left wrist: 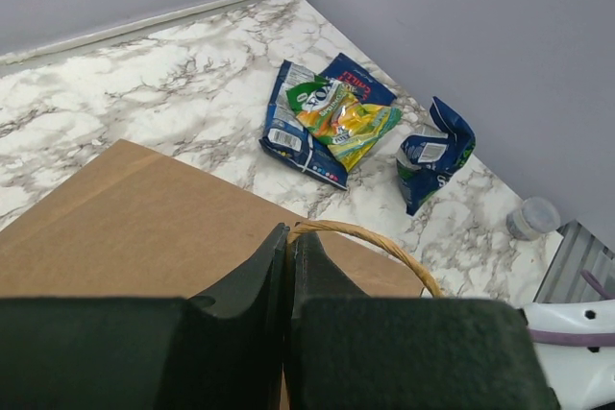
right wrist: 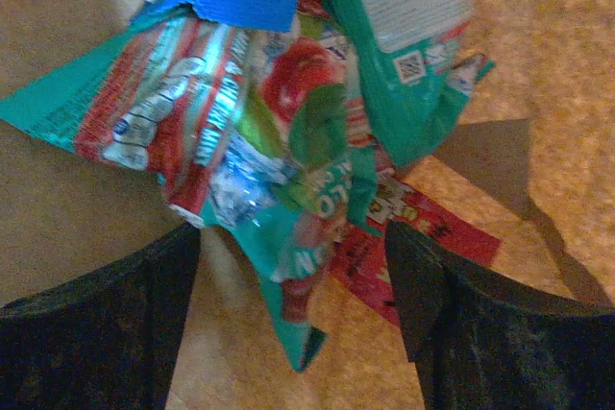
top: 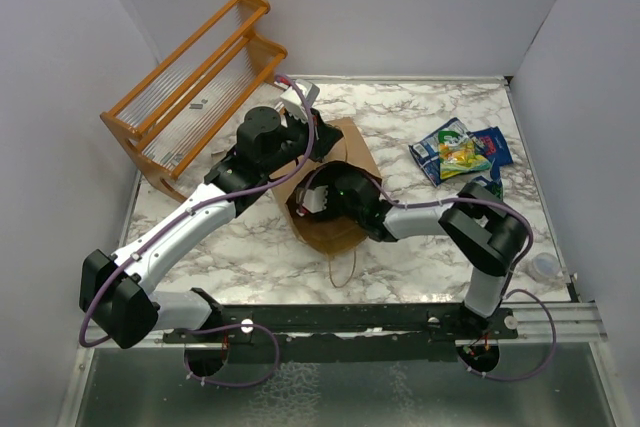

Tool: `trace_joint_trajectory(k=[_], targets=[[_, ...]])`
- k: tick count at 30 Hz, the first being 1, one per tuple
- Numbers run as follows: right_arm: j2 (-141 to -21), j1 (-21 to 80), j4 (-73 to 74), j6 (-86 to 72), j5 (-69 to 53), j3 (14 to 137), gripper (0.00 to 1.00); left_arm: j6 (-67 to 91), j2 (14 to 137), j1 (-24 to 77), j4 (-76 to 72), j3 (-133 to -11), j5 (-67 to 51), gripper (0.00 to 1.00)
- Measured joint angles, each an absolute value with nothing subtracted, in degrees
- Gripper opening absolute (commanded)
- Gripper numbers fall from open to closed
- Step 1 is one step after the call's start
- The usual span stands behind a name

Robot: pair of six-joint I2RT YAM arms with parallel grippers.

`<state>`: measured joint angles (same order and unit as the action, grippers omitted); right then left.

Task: Take the snacks out of the paper bag
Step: Take out the snack from the paper bag.

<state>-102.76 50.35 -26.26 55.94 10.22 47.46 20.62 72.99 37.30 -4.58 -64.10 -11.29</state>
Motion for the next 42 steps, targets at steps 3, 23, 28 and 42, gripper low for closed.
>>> trace_joint_trajectory(k=[3,23,28,42], targets=[[-105.34,50.13,-26.81,55.7,9.58,48.71,0.64,20.62,72.97,37.43,-4.58,-64.1,-11.31,0.0],[-99.26,50.7,-25.54,50.19,4.14,46.19,0.16,20.64,72.97,37.63,-4.6,-64.1,-11.31,0.0],[-93.65,51.07,-22.46,47.81,2.87,44.47,0.11,20.64,72.99,37.63,-4.6,-64.1,-11.31,0.0],[-73.73,51.07,-14.22,40.84,-4.05,38.3,0.03,20.64,73.14,37.63,-4.6,-64.1,-11.31,0.0]])
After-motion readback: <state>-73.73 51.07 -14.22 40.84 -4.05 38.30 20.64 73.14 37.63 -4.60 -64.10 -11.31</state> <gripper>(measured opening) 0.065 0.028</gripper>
